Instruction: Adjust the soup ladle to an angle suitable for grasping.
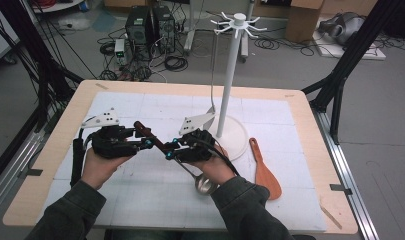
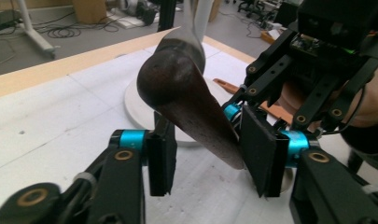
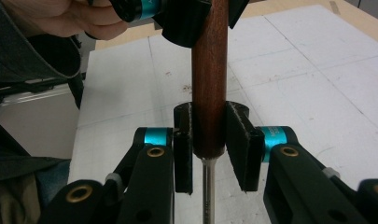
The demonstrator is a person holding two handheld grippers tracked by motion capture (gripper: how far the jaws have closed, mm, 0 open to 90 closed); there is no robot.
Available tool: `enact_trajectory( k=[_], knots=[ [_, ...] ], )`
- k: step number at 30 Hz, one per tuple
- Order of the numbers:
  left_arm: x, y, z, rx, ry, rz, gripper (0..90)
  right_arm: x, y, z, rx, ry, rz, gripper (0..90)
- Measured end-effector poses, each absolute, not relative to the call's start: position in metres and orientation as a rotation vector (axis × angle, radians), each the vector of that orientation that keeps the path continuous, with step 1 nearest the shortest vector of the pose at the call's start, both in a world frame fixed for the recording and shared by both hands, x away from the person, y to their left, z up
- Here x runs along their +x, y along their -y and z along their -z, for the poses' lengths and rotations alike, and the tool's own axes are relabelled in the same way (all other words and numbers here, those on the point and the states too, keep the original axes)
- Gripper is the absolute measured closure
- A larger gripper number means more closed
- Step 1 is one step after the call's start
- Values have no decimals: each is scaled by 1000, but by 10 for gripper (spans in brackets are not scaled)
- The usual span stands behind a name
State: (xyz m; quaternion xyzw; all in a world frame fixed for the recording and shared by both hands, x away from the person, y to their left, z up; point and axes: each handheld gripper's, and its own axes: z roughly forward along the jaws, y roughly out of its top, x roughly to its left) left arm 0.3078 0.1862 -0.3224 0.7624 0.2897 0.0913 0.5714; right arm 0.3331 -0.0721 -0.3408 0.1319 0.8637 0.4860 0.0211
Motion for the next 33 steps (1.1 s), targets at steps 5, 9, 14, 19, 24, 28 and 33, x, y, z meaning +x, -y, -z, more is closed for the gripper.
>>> enact_trajectory(
  k=[5, 9, 14, 19, 24, 28, 33],
  knots=[
    [306, -187, 320, 1778, -659, -176, 619, 333, 75, 340, 391, -2693, -1540, 724],
    [304, -187, 318, 1776, -637, -164, 645, 338, 79, 340, 376, -2730, -1597, 714],
    [304, -187, 316, 1780, -616, -147, 661, 343, 80, 343, 363, -2770, -1628, 694],
    [303, -186, 314, 1782, -599, -144, 667, 346, 81, 345, 356, -2795, -1665, 684],
    [302, -184, 311, 1784, -576, -131, 677, 347, 85, 345, 333, -2818, -1696, 709],
    [301, -181, 309, 1784, -571, -137, 678, 345, 87, 342, 298, -2803, -1681, 724],
    [300, -178, 305, 1752, -586, -139, 640, 339, 87, 338, 267, -2763, -1622, 734]
  ],
)
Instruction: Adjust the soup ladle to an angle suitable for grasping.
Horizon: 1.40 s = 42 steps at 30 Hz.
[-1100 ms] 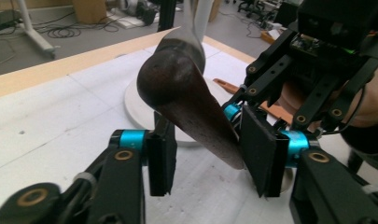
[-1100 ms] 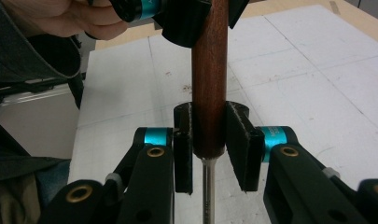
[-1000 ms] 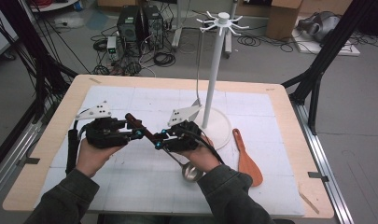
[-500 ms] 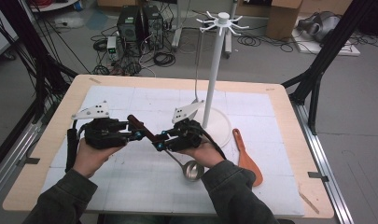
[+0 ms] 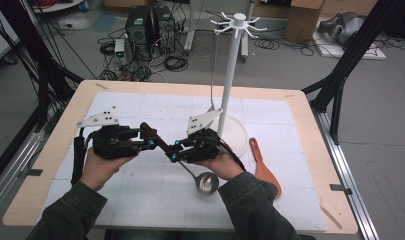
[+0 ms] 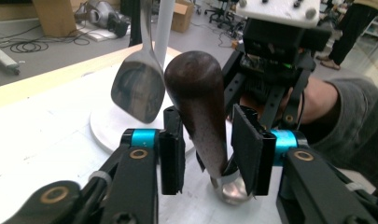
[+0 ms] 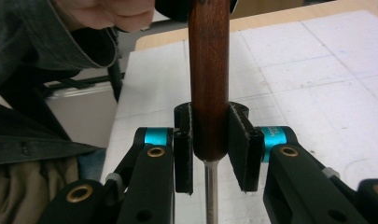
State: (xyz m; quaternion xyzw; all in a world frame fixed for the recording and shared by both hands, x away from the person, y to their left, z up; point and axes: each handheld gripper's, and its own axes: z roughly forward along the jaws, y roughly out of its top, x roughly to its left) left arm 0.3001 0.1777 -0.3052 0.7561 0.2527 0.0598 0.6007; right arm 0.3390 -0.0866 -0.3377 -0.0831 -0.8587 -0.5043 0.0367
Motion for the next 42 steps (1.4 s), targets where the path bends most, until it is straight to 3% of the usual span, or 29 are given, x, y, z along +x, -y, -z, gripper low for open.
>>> enact_trajectory(
  k=[12, 22, 42],
  knots=[
    [298, -165, 291, 1738, -600, -162, 640, 327, 85, 322, -344, 2698, 1658, 737],
    [298, -157, 285, 1755, -586, -173, 720, 321, 82, 316, -361, 2720, 1687, 736],
    [296, -154, 269, 1849, -360, -95, 729, 323, 89, 313, -140, 2539, 1703, 725]
  ],
)
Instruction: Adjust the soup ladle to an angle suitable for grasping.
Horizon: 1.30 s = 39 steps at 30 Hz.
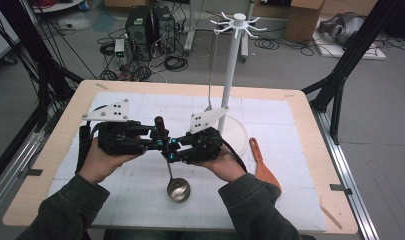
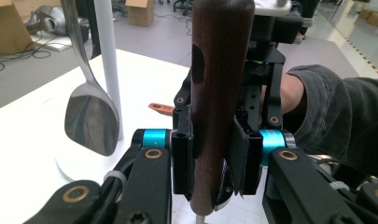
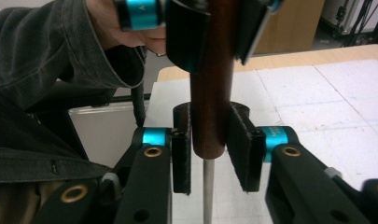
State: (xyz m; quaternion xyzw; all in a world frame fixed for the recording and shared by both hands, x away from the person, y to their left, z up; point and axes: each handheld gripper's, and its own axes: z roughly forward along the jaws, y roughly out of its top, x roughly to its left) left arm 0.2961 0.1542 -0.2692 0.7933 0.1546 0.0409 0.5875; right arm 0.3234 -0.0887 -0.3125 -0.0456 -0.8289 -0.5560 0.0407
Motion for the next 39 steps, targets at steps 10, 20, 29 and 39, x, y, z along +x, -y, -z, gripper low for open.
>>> enact_trajectory(
  k=[10, 20, 29, 39],
  knots=[
    [295, -152, 265, 1796, -448, -175, 660, 318, 86, 310, -314, 2605, 1727, 735],
    [294, -150, 264, 1796, -462, -184, 726, 312, 83, 305, -366, 2642, 1747, 731],
    [295, -151, 265, 1820, -348, -88, 728, 319, 90, 305, -197, 2518, 1744, 699],
    [298, -153, 266, 1812, -332, -50, 716, 317, 88, 306, -172, 2508, 1761, 733]
  ],
)
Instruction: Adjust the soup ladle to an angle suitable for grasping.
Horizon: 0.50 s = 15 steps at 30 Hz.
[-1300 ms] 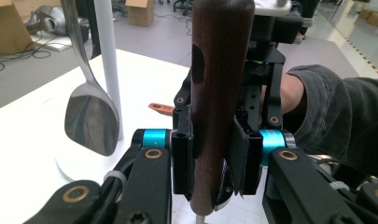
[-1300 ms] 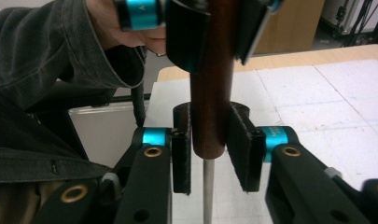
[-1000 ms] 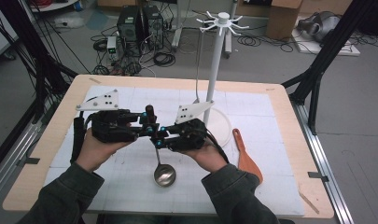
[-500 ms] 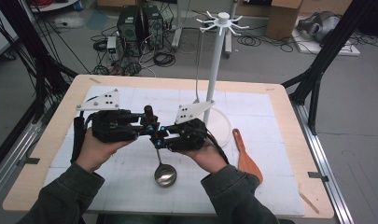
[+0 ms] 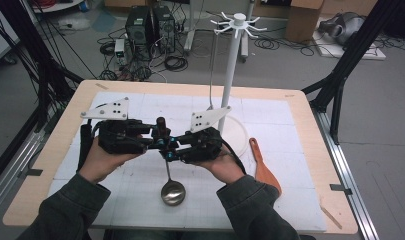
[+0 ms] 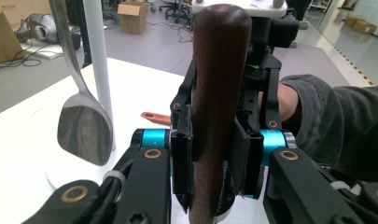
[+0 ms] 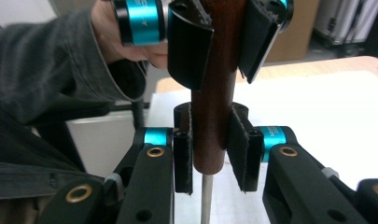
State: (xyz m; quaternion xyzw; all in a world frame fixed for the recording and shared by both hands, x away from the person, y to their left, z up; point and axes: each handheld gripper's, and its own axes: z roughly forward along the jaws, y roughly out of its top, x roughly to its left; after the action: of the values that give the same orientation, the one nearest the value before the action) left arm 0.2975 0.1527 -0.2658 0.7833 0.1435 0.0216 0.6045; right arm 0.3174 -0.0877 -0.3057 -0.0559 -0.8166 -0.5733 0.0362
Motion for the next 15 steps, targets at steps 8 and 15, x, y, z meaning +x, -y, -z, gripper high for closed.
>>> enact_trajectory(
  k=[8, 15],
  knots=[
    [296, -165, 263, 1802, -366, -93, 615, 316, 100, 303, -300, 2576, 1775, 736],
    [295, -170, 269, 1826, -402, -137, 543, 317, 116, 297, -412, 2597, 1818, 735]
  ],
)
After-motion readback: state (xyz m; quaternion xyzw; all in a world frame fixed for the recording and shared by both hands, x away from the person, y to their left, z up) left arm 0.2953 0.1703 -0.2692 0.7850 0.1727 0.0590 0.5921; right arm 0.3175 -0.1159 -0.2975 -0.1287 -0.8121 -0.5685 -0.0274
